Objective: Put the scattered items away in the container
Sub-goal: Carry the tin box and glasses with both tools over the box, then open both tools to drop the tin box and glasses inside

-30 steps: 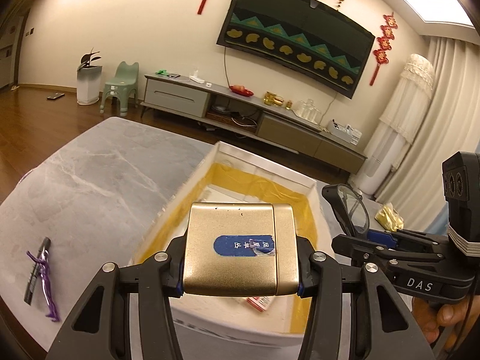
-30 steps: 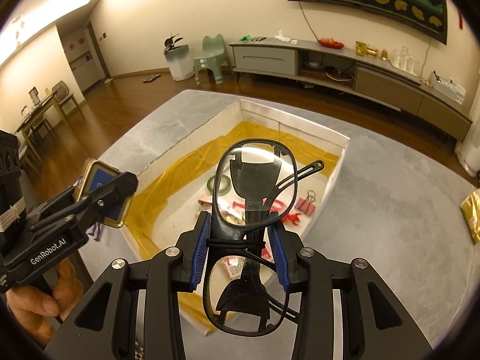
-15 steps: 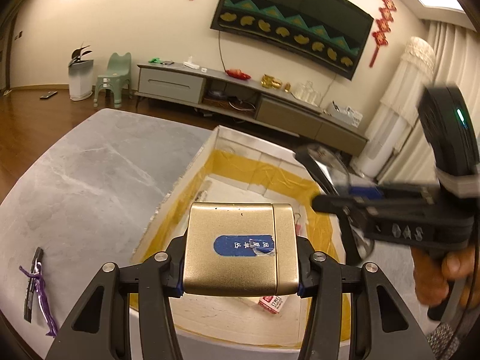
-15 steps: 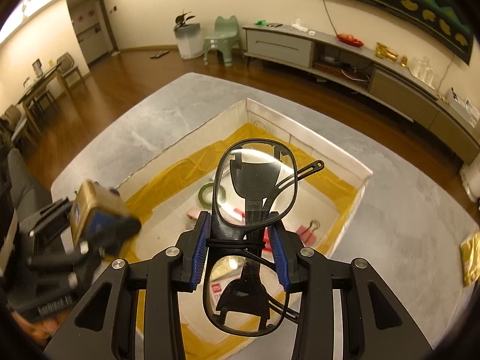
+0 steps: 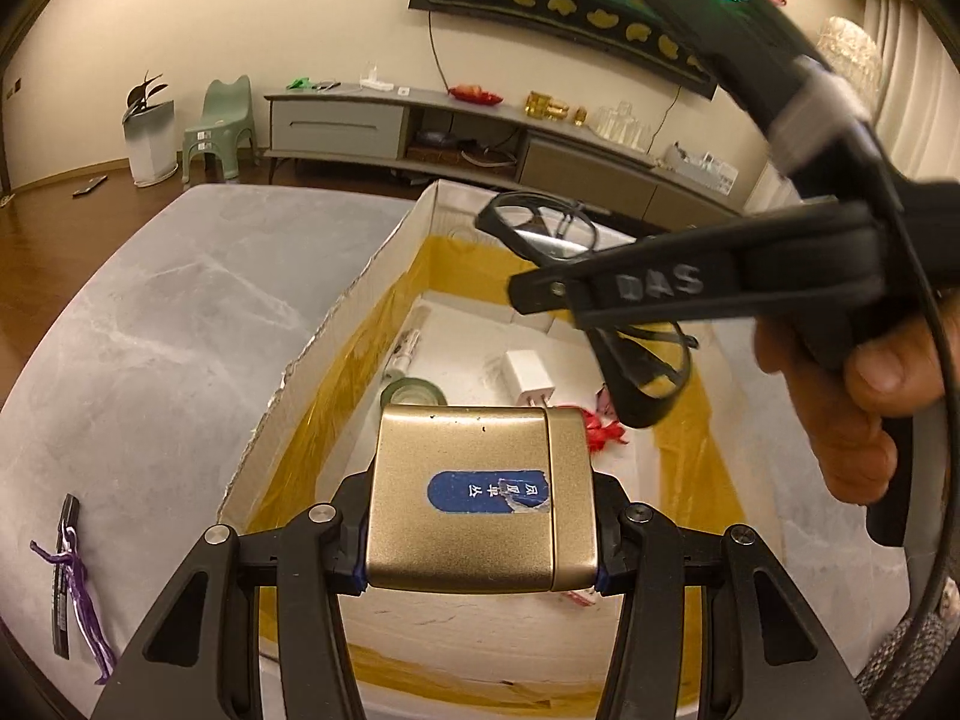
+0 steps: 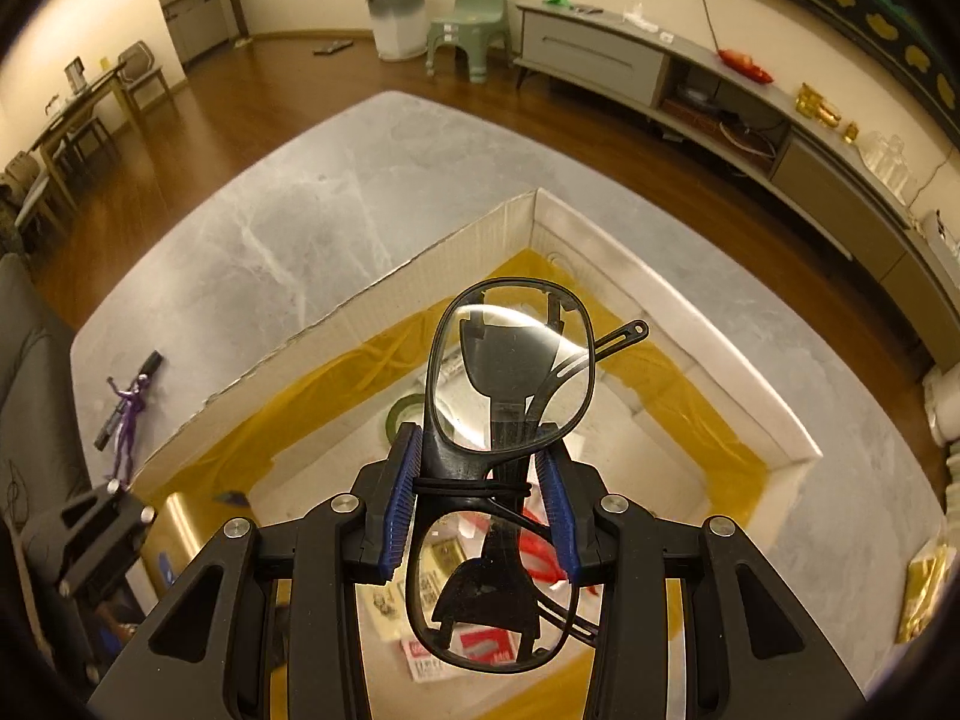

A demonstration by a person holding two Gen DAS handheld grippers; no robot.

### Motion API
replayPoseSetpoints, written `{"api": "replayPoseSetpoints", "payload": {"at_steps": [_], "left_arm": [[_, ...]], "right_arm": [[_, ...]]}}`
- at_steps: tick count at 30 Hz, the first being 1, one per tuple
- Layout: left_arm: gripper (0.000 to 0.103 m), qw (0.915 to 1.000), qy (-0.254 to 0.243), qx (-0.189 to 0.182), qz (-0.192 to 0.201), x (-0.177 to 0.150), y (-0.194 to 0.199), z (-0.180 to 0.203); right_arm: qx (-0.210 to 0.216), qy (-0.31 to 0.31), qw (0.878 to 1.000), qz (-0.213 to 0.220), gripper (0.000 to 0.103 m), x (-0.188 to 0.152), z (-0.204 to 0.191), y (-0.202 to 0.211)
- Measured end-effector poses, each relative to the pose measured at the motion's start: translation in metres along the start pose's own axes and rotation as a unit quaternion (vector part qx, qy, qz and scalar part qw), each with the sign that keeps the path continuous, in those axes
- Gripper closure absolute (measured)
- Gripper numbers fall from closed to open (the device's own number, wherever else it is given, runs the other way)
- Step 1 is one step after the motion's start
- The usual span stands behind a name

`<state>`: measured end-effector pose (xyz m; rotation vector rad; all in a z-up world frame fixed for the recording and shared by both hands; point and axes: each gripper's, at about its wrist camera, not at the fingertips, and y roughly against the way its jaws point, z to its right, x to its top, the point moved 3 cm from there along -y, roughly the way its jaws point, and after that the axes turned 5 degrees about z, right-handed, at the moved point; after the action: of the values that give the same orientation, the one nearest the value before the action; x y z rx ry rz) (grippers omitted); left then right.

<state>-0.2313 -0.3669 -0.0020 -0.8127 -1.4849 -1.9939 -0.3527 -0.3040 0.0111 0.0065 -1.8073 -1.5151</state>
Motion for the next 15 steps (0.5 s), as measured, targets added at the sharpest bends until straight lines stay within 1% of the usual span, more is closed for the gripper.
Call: {"api": "replayPoseSetpoints", "payload": {"at_steps": [4, 9, 15], "left_arm": [[0.051, 0.9998, -0.008, 0.010, -0.014, -0.006, -0.010, 0.000], [0.051, 0.9994, -0.006, 0.016, -0.031, -0.012, -0.017, -0.003], [0.051, 0.9991, -0.006, 0.021, -0.037, -0.014, -0.021, -0.002]], "right_arm": [[0.001, -0.002, 1.000, -0.020, 0.062, 0.007, 0.002, -0.022], [0.011, -0.023, 0.999, -0.048, 0.062, 0.012, 0.007, -0.047], [0.002, -0.030, 0.998, -0.053, 0.061, 0.019, 0.010, -0.069]]}}
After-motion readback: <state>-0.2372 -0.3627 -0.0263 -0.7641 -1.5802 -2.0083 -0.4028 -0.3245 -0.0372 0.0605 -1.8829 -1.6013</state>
